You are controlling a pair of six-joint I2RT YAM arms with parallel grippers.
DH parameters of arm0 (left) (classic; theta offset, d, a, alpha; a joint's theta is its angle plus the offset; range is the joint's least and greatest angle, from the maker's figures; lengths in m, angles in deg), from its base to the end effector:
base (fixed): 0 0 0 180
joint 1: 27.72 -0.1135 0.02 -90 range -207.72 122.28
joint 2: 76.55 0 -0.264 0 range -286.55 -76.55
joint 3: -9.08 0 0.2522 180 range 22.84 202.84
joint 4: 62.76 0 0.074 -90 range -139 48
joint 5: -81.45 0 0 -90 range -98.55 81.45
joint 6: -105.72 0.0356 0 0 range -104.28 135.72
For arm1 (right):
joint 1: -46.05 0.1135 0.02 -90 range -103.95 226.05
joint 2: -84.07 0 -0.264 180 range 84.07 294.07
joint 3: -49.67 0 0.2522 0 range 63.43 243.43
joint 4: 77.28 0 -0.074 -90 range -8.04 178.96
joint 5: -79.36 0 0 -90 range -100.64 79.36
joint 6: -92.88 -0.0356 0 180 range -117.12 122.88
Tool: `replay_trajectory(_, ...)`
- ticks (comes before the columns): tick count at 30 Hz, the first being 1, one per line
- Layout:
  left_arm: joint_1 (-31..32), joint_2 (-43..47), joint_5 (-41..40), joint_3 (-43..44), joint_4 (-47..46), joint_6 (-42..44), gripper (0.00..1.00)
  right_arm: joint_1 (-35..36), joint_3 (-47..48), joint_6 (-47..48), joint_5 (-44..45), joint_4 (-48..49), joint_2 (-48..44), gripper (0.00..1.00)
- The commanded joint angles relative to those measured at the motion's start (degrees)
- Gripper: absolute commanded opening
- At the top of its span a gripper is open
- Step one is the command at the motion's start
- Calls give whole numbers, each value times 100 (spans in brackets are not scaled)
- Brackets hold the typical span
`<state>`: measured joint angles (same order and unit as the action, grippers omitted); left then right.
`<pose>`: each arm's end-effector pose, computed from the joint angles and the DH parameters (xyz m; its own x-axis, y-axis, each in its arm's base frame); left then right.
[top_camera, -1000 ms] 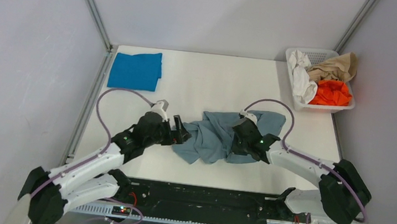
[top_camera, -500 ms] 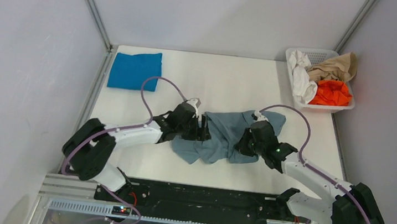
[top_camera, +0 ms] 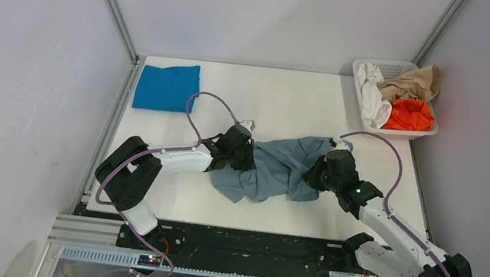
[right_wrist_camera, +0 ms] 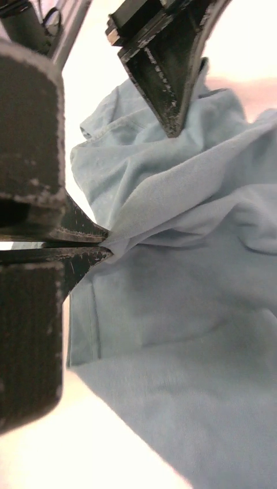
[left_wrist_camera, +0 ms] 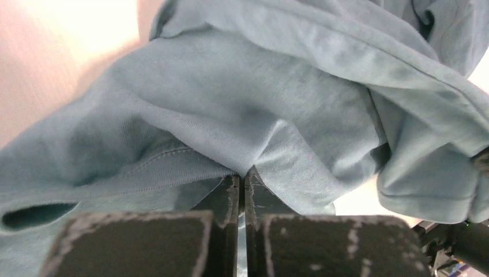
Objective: Fold and stack the t-shirts
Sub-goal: Flatten out the tshirt
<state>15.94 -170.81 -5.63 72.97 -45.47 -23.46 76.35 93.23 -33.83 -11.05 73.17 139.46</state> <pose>0.2382 -0.2298 0.1683 -0.8658 -0.0459 -0.4983 0.2159 0.8641 -0.4547 0.1718 0.1007 0.2066 -0.7619 0.2471 -0.5987 -0.0670 0.8893 0.4523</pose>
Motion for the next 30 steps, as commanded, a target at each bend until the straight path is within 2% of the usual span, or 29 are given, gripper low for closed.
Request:
replay_trajectory(1,21,776,-662,-82,-34,91,0,-613,13,147,396,-346,-653,0)
replay_trajectory(6,-42,2485,-2073,-403,582,287,0,-1833,397,442,516,-968,-1365,0)
replay_trajectory(10,-373,4109,-2316,-256,961,578,0,-2649,1066,561,-309,-1132,-1752,0)
replay_trajectory(12,-531,4609,-2368,15,1161,758,0,-2906,1507,606,-810,-1211,-1804,0)
replay_trajectory(16,-584,5356,-2555,761,1493,1235,0,-3144,2495,660,-1210,-1305,-1813,0)
replay_trajectory(19,-583,5715,-2909,1249,1769,1578,0,-3189,3364,801,-1191,-1503,-1778,0)
replay_trajectory(27,-581,6608,-3502,2666,2429,2084,0,-3215,5629,1378,-710,-2497,-1605,0)
replay_trajectory(30,-583,6873,-3343,2898,2489,2148,0,-3215,6348,1457,-556,-2888,-1590,0)
